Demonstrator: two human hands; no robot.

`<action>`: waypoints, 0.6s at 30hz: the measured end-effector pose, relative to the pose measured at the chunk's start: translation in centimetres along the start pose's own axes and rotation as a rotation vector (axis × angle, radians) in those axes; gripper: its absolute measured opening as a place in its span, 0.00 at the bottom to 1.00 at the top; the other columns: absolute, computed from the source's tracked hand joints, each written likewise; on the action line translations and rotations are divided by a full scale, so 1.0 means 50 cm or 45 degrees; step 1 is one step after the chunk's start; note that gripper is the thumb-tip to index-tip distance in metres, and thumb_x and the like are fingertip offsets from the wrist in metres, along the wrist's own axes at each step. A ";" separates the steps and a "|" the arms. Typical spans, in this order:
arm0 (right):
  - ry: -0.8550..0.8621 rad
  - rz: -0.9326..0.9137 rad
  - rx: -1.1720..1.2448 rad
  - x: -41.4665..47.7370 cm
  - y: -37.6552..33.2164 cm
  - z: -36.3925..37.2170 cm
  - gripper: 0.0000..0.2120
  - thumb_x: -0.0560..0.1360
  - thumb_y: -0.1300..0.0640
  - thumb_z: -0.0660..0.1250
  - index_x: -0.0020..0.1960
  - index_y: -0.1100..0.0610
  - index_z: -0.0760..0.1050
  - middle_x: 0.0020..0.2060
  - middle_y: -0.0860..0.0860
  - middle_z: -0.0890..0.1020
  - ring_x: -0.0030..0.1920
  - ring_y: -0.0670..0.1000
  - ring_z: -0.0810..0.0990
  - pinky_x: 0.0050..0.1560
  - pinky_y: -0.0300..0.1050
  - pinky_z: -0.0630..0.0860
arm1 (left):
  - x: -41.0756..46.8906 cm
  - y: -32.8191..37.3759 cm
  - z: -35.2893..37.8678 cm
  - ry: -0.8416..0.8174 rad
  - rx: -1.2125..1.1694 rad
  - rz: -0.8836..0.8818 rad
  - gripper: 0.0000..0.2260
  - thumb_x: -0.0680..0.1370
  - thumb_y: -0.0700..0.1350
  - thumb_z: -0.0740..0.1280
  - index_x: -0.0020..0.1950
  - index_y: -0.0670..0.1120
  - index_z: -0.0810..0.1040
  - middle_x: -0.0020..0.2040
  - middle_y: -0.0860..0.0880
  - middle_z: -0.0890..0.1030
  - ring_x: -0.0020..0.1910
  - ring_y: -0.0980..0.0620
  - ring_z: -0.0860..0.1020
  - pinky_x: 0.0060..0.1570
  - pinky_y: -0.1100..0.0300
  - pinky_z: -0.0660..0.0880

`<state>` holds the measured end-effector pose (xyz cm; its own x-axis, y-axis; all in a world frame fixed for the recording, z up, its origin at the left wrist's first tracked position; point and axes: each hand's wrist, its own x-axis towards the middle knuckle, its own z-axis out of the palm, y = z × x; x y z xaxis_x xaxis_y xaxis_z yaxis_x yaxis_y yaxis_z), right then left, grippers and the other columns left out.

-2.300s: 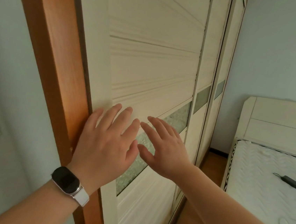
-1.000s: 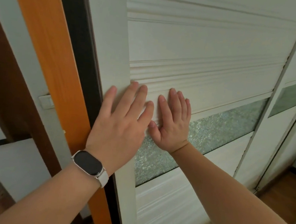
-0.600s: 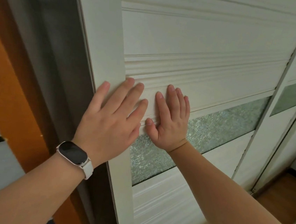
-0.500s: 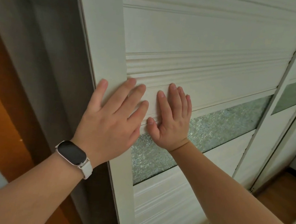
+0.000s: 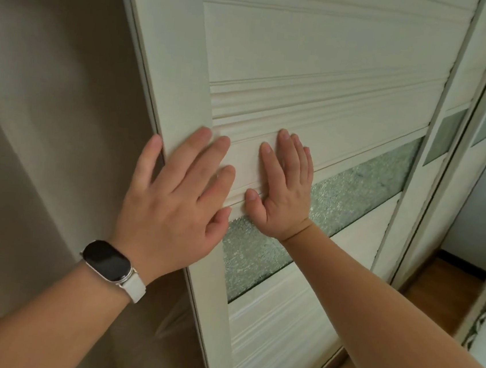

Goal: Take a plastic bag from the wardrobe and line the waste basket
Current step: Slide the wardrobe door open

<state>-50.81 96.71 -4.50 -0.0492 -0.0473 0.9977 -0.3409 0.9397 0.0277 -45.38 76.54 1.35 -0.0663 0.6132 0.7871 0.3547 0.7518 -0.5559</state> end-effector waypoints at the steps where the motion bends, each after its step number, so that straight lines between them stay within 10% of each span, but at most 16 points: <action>1: 0.001 0.004 0.005 0.000 0.011 0.000 0.28 0.78 0.41 0.51 0.71 0.58 0.65 0.70 0.62 0.67 0.72 0.62 0.66 0.68 0.67 0.65 | 0.007 0.006 0.009 0.009 -0.004 0.001 0.17 0.76 0.53 0.64 0.60 0.46 0.78 0.72 0.44 0.73 0.74 0.43 0.65 0.73 0.39 0.53; 18: 0.015 -0.011 0.039 -0.012 0.254 -0.005 0.29 0.79 0.41 0.51 0.71 0.58 0.65 0.72 0.60 0.64 0.71 0.64 0.66 0.66 0.69 0.66 | 0.148 0.156 0.143 0.077 -0.040 -0.008 0.16 0.74 0.51 0.66 0.59 0.45 0.80 0.69 0.45 0.76 0.72 0.44 0.67 0.71 0.39 0.56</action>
<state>-54.88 108.78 -4.73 -0.0353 -0.0508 0.9981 -0.3702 0.9283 0.0342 -49.76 88.68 0.94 -0.0128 0.5918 0.8060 0.3837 0.7472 -0.5426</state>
